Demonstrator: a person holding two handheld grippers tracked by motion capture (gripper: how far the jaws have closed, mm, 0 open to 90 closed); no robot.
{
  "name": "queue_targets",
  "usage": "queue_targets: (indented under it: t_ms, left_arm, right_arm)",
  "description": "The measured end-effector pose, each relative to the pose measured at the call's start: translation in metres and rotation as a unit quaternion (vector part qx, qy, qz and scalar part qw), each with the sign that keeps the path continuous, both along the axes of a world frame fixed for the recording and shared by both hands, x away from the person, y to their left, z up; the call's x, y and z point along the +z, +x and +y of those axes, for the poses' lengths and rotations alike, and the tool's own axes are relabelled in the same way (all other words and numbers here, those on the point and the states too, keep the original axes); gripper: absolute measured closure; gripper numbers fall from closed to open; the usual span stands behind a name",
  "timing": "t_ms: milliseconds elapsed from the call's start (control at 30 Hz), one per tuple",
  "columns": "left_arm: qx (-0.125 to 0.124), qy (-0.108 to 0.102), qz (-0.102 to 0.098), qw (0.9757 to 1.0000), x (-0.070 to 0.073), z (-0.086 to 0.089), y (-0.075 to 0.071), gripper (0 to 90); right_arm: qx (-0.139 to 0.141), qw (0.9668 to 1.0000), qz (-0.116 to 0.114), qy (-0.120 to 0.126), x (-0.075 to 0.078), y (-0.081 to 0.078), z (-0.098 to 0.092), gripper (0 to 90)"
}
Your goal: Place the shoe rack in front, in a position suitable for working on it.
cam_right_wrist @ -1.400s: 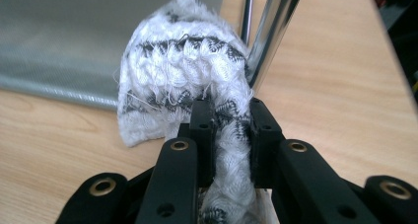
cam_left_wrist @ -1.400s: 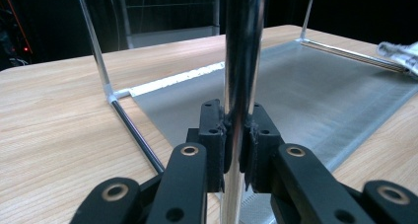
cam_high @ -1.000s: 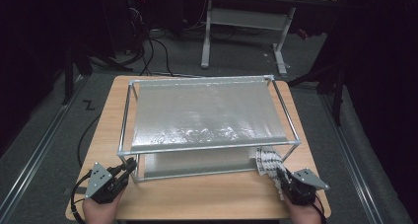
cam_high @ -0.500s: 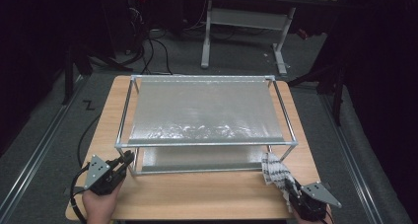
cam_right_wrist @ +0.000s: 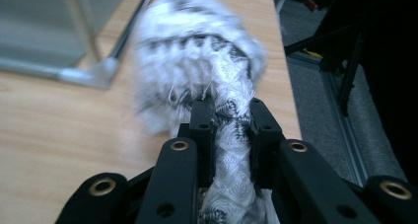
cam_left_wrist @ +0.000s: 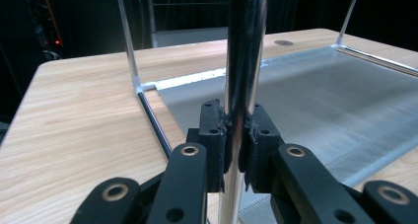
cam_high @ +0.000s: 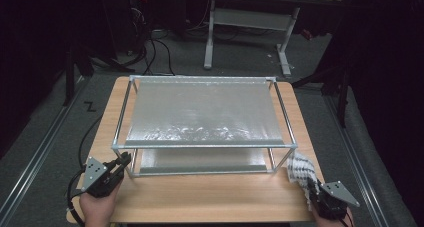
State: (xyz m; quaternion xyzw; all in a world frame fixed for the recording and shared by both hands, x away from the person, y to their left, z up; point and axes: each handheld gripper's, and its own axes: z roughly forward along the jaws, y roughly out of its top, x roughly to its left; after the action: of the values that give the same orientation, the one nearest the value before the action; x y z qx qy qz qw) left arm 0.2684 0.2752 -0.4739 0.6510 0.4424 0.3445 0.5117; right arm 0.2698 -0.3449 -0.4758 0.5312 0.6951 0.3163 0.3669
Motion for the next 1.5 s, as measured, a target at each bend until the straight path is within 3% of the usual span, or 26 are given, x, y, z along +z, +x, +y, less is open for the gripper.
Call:
queue_targets:
  t_ms: [133, 233, 400, 500, 700, 833, 1100, 1333, 1500]
  left_arm:
    - [0.005, 0.001, 0.000, 1.0000, 0.000, 0.007, -0.010, 80.3]
    - [0.005, 0.002, 0.000, 1.0000, 0.000, 0.009, -0.014, 80.3]
    - [-0.001, 0.007, -0.001, 1.0000, -0.001, 0.009, -0.019, 80.2]
    - [-0.004, 0.006, -0.001, 1.0000, -0.001, 0.010, -0.021, 80.2]
    - [-0.004, 0.006, -0.001, 1.0000, -0.001, 0.010, -0.021, 80.2]
    - [-0.003, 0.007, 0.000, 1.0000, 0.000, 0.009, -0.021, 80.2]
    - [-0.005, 0.005, 0.000, 1.0000, 0.000, 0.010, -0.019, 80.3]
    - [-0.004, -0.001, 0.001, 1.0000, -0.001, 0.011, -0.015, 80.3]
    - [-0.004, 0.000, 0.001, 1.0000, -0.001, 0.010, -0.015, 80.2]
  right_arm:
    - [0.000, 0.9998, -0.011, 0.017, 0.004, 0.008, -0.002, 77.1]
    - [0.014, 0.9996, -0.018, 0.013, 0.007, 0.012, 0.006, 77.1]
    - [0.042, 0.9977, -0.053, 0.011, 0.023, 0.016, 0.027, 76.8]
    - [0.055, 0.9957, -0.073, 0.012, 0.033, 0.017, 0.036, 76.7]
    - [0.072, 0.9881, -0.135, 0.016, 0.063, 0.010, 0.049, 76.7]
    - [0.087, 0.9853, -0.147, 0.013, 0.070, 0.005, 0.056, 76.8]
    - [0.107, 0.9862, -0.125, 0.014, 0.062, 0.003, 0.063, 76.9]
    - [0.118, 0.9897, -0.079, 0.018, 0.039, 0.010, 0.065, 76.9]
    - [0.126, 0.9915, -0.031, 0.011, 0.017, 0.020, 0.065, 77.0]
